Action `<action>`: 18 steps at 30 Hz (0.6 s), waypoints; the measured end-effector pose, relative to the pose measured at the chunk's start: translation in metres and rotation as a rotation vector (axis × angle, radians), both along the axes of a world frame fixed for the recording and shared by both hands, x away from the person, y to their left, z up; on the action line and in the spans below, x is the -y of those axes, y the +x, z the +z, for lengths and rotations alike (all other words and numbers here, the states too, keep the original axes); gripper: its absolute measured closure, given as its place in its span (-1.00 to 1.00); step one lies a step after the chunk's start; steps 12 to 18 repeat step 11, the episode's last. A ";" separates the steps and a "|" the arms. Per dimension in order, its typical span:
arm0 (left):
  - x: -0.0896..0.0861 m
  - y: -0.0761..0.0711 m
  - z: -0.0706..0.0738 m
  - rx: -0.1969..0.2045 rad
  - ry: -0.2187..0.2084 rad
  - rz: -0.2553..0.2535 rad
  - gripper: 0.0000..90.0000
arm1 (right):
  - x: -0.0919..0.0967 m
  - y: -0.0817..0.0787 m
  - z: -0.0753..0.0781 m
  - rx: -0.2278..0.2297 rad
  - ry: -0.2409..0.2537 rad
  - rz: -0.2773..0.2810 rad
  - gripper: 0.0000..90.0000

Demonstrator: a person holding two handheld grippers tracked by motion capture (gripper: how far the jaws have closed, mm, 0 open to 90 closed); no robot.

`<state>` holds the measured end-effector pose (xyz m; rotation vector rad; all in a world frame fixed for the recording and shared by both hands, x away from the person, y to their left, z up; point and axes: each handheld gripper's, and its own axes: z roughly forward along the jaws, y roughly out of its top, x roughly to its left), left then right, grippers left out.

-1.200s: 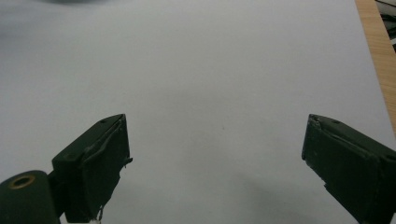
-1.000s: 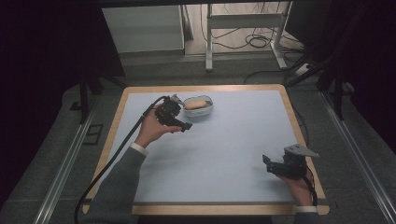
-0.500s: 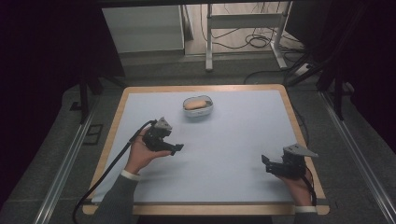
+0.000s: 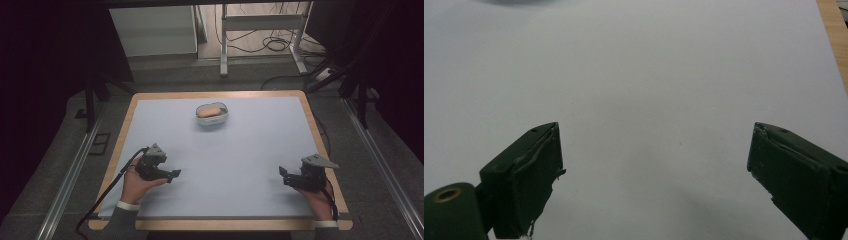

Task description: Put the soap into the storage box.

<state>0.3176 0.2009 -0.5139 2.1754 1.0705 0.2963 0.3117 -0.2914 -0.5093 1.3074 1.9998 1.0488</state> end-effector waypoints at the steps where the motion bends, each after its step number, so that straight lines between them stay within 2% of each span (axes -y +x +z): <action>1: 0.000 0.000 0.000 0.004 -0.004 0.006 -0.54 | 0.000 0.000 0.000 -0.001 0.001 0.000 -0.84; 3: 0.001 0.000 0.001 0.010 -0.005 -0.004 -0.55 | -0.001 0.001 -0.001 0.000 -0.001 0.003 -0.84; 5: 0.000 -0.001 0.001 0.013 0.000 -0.002 -0.55 | -0.001 0.001 -0.001 0.002 -0.001 0.008 -0.84; 11: -0.007 -0.002 0.001 0.013 -0.020 0.010 -0.55 | 0.001 0.004 0.000 0.015 0.021 0.017 -0.84; 18: -0.007 -0.002 0.001 0.013 -0.020 0.010 -0.55 | 0.001 0.004 0.000 0.015 0.021 0.017 -0.84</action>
